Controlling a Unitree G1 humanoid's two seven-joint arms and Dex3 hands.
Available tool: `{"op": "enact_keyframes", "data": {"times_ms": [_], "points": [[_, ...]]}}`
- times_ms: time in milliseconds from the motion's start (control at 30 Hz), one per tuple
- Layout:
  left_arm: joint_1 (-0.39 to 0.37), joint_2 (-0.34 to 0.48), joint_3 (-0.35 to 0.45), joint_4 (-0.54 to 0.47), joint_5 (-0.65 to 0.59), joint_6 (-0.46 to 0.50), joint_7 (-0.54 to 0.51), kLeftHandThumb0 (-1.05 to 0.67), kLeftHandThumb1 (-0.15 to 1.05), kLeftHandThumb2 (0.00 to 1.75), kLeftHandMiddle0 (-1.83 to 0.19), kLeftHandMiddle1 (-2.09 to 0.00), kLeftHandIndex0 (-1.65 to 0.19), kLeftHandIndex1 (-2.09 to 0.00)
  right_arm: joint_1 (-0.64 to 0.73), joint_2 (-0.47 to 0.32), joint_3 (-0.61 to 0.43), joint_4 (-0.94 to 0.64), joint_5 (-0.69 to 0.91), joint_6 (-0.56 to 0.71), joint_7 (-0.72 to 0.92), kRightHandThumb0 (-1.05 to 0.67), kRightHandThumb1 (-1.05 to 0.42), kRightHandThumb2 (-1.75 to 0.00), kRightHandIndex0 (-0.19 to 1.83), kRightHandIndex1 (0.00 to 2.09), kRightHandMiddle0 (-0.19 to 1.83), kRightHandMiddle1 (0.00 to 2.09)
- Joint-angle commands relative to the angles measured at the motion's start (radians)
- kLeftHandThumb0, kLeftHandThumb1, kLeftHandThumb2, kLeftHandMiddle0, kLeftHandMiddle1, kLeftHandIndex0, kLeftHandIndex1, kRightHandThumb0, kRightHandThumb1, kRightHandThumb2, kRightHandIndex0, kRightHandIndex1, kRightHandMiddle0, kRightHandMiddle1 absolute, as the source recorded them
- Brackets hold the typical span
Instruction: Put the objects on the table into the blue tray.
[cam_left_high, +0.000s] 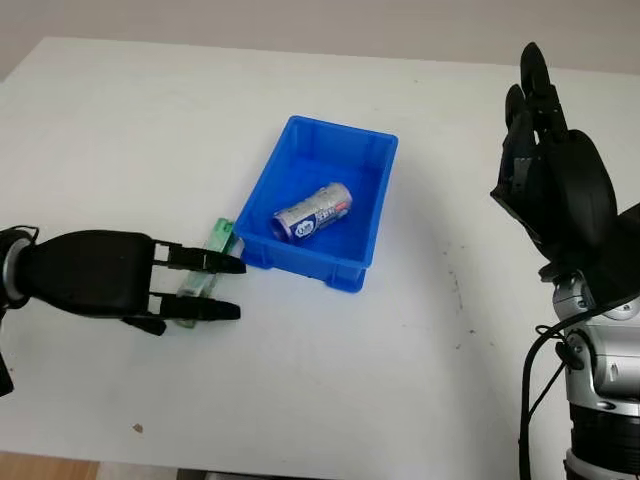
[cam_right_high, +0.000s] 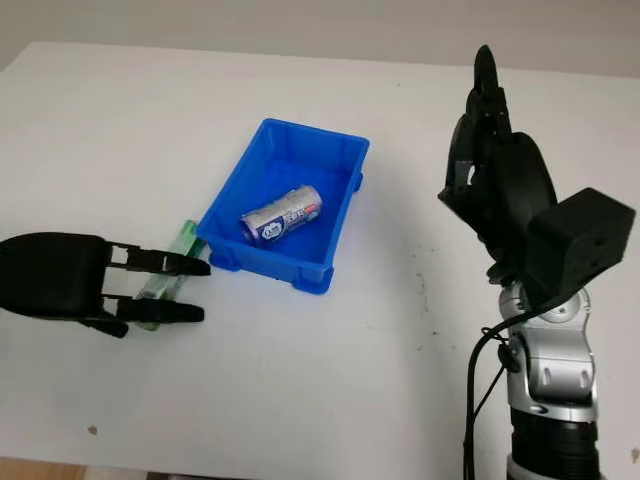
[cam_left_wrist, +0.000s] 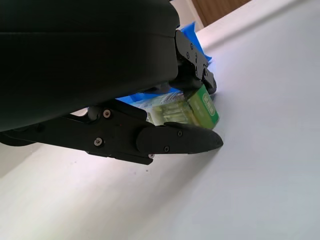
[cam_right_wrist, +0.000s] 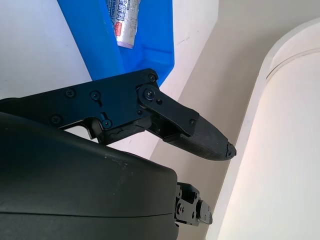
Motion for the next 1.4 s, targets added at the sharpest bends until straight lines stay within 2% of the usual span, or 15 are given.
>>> {"op": "enact_keyframes", "data": {"times_ms": [0,133,167,200,267,367,433,533,667,733,900,1000,1100,1233,1367], "points": [[-0.028,-0.042,-0.031,0.016,-0.007,0.016,-0.039,-0.31,0.96,0.05,-0.18,-0.05,-0.20,-0.05,0.013,-0.006,-0.014,-0.021,0.008,0.001,0.002,-0.58,-1.05,-0.90,-0.19,0.00,-0.19,0.00],[-0.049,-0.069,-0.062,0.018,-0.028,0.026,-0.068,-0.34,1.03,0.07,-0.28,-0.13,-0.19,-0.05,0.019,-0.003,-0.013,-0.033,0.012,0.010,-0.001,-0.58,-1.05,-0.89,-0.19,0.00,-0.19,0.00],[-0.051,-0.073,-0.068,0.015,-0.032,0.032,-0.079,-0.35,1.04,0.11,-0.10,-0.77,-0.30,-0.08,0.021,-0.002,-0.013,-0.034,0.013,0.012,-0.001,-0.58,-1.05,-0.89,-0.19,0.00,-0.19,0.00],[-0.050,-0.076,-0.072,0.010,-0.037,0.038,-0.089,-0.35,1.04,0.14,0.01,-1.22,-0.36,-0.23,0.022,-0.001,-0.013,-0.036,0.015,0.012,-0.001,-0.58,-1.05,-0.89,-0.19,0.00,-0.19,0.00],[-0.046,-0.080,-0.076,0.001,-0.060,0.031,-0.101,-0.31,1.05,0.17,0.00,-1.76,-0.18,-1.24,0.024,0.001,-0.014,-0.036,0.016,0.011,-0.004,-0.58,-1.05,-0.88,-0.19,0.00,-0.19,0.00],[-0.041,-0.081,-0.077,-0.028,-0.107,-0.016,-0.147,-0.29,1.05,0.23,-0.25,-2.03,-0.14,-1.82,0.025,0.002,-0.016,-0.036,0.020,0.014,-0.007,-0.58,-1.05,-0.87,-0.19,0.00,-0.19,0.00],[-0.035,-0.075,-0.059,-0.055,-0.169,-0.084,-0.205,-0.42,1.05,0.39,-0.56,-2.09,-0.24,-2.06,0.026,-0.001,-0.015,-0.037,0.023,0.017,-0.007,-0.58,-1.05,-0.87,-0.19,0.00,-0.19,0.00],[-0.001,-0.041,-0.002,-0.146,-0.278,-0.139,-0.353,-0.48,1.05,0.39,-1.06,-2.09,-0.47,-2.09,0.027,-0.002,-0.015,-0.036,0.024,0.018,-0.008,-0.58,-1.05,-0.87,-0.19,0.00,-0.19,0.00],[0.070,0.006,0.104,-0.284,-0.417,-0.178,-0.570,-0.39,1.05,0.51,-1.28,-2.09,-0.54,-2.09,0.027,-0.002,-0.017,-0.030,0.029,0.012,-0.006,-0.57,-1.05,-0.86,-0.19,0.00,-0.19,0.00],[0.098,0.028,0.163,-0.333,-0.534,-0.230,-0.765,-0.39,1.05,0.51,-1.31,-2.09,-0.55,-2.09,0.026,-0.001,-0.016,-0.032,0.028,0.015,-0.009,-0.57,-1.05,-0.87,-0.19,0.00,-0.19,0.00],[0.171,0.049,0.262,-0.371,-0.957,-0.316,-1.255,-0.42,1.05,0.46,-1.21,-2.09,-0.58,-2.09,0.022,-0.004,-0.009,-0.023,0.014,0.009,-0.011,-0.58,-1.05,-0.86,-0.19,0.00,-0.19,0.00],[0.238,0.092,0.307,-0.484,-1.276,-0.224,-1.557,-0.41,1.05,0.48,-1.17,-2.09,-0.50,-2.09,0.021,-0.002,-0.006,-0.024,0.012,0.010,-0.011,-0.59,-1.05,-0.85,-0.19,0.00,-0.19,0.00],[0.318,0.130,0.384,-0.625,-1.550,-0.108,-1.745,-0.39,1.05,0.43,-0.99,-2.09,-0.43,-2.09,0.020,0.003,-0.006,-0.022,0.015,0.008,-0.012,-0.58,-1.05,-0.86,-0.19,0.00,-0.19,0.00],[0.449,0.135,0.534,-0.776,-1.849,0.010,-1.858,-0.39,1.05,0.36,-0.77,-2.09,-0.46,-2.09,0.021,0.003,-0.005,-0.016,0.016,0.001,-0.009,-0.57,-1.05,-0.86,-0.19,0.00,-0.19,0.00],[0.600,0.102,0.723,-0.915,-2.061,0.145,-1.874,-0.42,1.05,0.34,-0.58,-2.09,-0.41,-2.09,0.017,0.002,-0.003,-0.003,0.015,-0.013,-0.004,-0.57,-1.05,-0.86,-0.19,0.00,-0.19,0.00]]}}
